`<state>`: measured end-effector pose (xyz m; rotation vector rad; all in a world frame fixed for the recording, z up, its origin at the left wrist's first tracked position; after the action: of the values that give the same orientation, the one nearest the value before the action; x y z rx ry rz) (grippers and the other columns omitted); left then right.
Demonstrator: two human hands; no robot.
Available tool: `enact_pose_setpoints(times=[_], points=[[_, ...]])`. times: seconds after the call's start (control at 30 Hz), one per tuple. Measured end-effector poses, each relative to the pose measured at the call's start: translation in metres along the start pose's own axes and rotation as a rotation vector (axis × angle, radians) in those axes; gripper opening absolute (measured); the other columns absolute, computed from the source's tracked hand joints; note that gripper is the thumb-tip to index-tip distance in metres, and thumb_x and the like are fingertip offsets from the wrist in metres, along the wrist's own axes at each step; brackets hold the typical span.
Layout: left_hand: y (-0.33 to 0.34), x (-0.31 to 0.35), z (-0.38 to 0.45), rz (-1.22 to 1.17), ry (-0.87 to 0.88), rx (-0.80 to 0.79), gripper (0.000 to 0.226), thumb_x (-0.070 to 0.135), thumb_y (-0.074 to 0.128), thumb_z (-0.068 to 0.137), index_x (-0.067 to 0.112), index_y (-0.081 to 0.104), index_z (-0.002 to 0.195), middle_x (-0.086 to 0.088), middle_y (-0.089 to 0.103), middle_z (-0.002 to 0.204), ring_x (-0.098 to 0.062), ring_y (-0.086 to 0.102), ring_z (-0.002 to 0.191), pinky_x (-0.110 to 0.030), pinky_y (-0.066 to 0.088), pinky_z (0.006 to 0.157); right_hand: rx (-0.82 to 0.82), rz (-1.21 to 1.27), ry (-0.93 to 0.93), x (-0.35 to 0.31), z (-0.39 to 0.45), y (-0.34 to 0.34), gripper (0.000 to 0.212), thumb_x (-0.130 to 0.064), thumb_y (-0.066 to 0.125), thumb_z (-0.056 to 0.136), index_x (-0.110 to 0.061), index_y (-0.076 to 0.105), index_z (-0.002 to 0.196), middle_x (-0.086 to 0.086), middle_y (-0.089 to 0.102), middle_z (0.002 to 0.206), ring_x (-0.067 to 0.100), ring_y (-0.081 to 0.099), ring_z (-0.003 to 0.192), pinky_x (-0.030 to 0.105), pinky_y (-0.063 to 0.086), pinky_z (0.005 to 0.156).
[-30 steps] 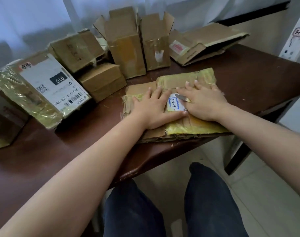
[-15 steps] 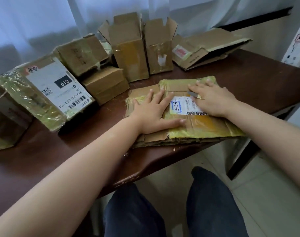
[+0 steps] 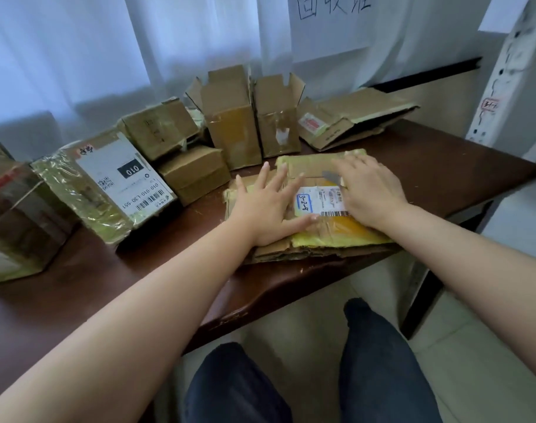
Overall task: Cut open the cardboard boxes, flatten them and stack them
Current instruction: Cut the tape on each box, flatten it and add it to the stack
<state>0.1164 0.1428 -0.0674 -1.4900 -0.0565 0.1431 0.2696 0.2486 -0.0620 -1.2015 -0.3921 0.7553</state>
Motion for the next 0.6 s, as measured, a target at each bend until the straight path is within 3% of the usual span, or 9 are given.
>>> enact_pose_setpoints(times=[0.07, 0.13, 0.3, 0.37, 0.47, 0.6], points=[[-0.016, -0.001, -0.005, -0.073, -0.050, 0.075, 0.091, 0.084, 0.021, 0.077, 0.035, 0.008, 0.153, 0.000, 0.001, 0.163, -0.026, -0.006, 0.149, -0.072, 0.006, 0.109, 0.044, 0.016, 0.082, 0.005, -0.007, -0.019, 0.039, -0.012, 0.044, 0.094, -0.013, 0.046, 0.132, 0.008, 0.047, 0.139, 0.029, 0.035, 0.130, 0.041, 0.041, 0.090], [-0.027, -0.008, -0.011, -0.141, -0.131, 0.103, 0.092, 0.082, 0.028, 0.079, 0.031, 0.010, 0.154, -0.003, 0.006, 0.162, -0.028, 0.000, 0.149, -0.069, 0.013, 0.110, 0.056, 0.021, 0.199, 0.012, -0.011, -0.031, 0.027, -0.012, 0.043, 0.094, -0.011, 0.049, 0.121, 0.009, 0.055, 0.122, 0.032, 0.042, 0.117, 0.038, 0.038, 0.071], [-0.019, -0.031, -0.032, -0.358, -0.451, -0.169, 0.123, 0.089, 0.042, 0.066, 0.021, -0.013, 0.153, -0.019, -0.008, 0.160, -0.040, 0.000, 0.147, -0.054, 0.015, 0.117, -0.185, -0.047, 0.366, 0.021, -0.017, -0.028, 0.030, -0.017, 0.043, 0.094, -0.011, 0.046, 0.124, 0.012, 0.056, 0.120, 0.035, 0.054, 0.110, 0.037, 0.039, 0.071], [-0.013, -0.032, -0.037, -0.480, -0.497, -0.222, 0.130, 0.086, 0.050, 0.065, 0.014, -0.012, 0.153, -0.020, 0.002, 0.160, -0.037, 0.008, 0.147, -0.046, 0.019, 0.116, -0.260, 0.015, 0.419, 0.019, -0.022, -0.018, 0.036, -0.023, 0.043, 0.096, -0.011, 0.041, 0.130, 0.015, 0.050, 0.126, 0.036, 0.053, 0.112, 0.038, 0.039, 0.073], [-0.011, -0.022, -0.034, -0.524, -0.394, -0.146, 0.121, 0.071, 0.064, 0.072, 0.010, 0.001, 0.154, -0.014, 0.021, 0.158, -0.030, 0.024, 0.144, -0.037, 0.027, 0.113, -0.278, 0.053, 0.464, 0.014, -0.025, -0.008, 0.042, -0.026, 0.045, 0.097, -0.012, 0.037, 0.136, 0.018, 0.041, 0.131, 0.039, 0.052, 0.112, 0.038, 0.037, 0.073], [-0.022, -0.022, -0.022, -0.511, -0.407, -0.020, 0.122, 0.069, 0.076, 0.059, 0.021, 0.016, 0.153, -0.012, 0.022, 0.154, -0.033, 0.032, 0.138, -0.046, 0.034, 0.112, -0.201, 0.089, 0.508, 0.025, -0.026, -0.011, 0.048, -0.020, 0.044, 0.095, -0.017, 0.031, 0.142, 0.019, 0.038, 0.128, 0.041, 0.055, 0.102, 0.037, 0.037, 0.072]])
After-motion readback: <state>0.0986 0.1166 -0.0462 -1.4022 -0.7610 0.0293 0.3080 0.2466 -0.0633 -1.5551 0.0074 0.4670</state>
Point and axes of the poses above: each hand's wrist, its own z-axis towards the middle knuckle, its own y-axis out of the palm, x = y × z, the point moved 3 cm from there along z, towards the middle knuckle
